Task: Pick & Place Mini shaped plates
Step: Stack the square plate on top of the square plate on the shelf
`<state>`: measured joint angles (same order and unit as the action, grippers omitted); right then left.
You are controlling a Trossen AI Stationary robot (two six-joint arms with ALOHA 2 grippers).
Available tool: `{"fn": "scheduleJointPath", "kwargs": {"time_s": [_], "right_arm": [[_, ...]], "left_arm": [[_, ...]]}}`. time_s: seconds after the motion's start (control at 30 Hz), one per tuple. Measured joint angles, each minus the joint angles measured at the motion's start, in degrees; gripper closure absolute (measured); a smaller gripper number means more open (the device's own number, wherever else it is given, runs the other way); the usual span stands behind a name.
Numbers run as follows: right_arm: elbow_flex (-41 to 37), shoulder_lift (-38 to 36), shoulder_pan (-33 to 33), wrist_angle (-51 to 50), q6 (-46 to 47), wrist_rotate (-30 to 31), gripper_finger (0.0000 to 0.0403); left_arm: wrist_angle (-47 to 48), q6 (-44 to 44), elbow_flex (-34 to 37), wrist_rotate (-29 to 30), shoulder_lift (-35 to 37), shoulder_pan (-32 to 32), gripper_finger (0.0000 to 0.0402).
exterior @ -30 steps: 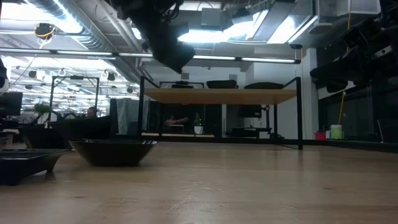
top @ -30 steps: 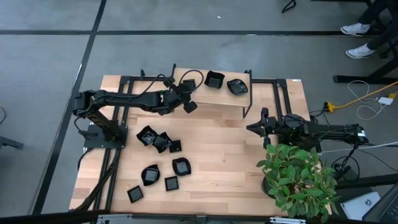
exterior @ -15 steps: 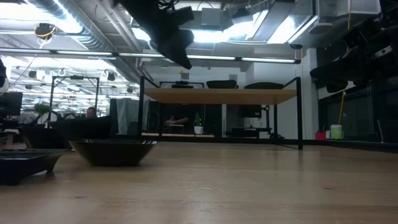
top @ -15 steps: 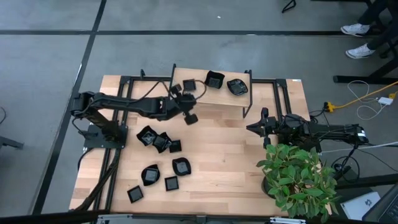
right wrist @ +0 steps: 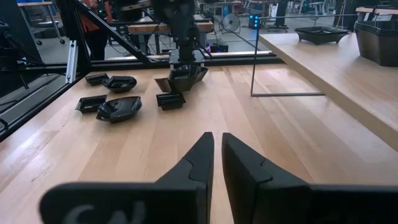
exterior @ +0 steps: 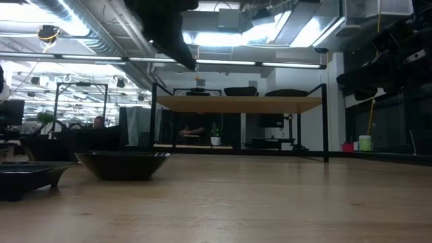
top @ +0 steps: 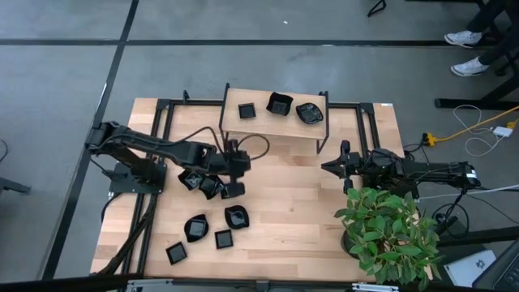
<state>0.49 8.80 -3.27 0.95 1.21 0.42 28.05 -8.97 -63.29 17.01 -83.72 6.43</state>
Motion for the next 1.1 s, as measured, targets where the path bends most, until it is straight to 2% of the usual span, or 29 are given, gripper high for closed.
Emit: {"fn": "scheduleJointPath", "kwargs": {"time_s": [0.5,0.7,0.87,1.1], "right_arm": [[0.0,0.0,0.0,0.0,0.0,0.0,0.0369],[0.0,0.0,0.0,0.0,0.0,0.0,0.0369],[0.0,0.0,0.0,0.0,0.0,0.0,0.0369],[0.0,0.0,0.0,0.0,0.0,0.0,0.0369]], "left_arm": [[17.6,-20.8,0.0,-10.8,0.0,7.3,0.0399],[21.6,-26.7,0.0,-11.6,0.0,9.8,0.0399],[25.2,-34.9,0.0,-12.6,0.0,12.2,0.0400],[26.5,-44.3,0.0,-8.9,0.0,16.8,0.0400]]}}
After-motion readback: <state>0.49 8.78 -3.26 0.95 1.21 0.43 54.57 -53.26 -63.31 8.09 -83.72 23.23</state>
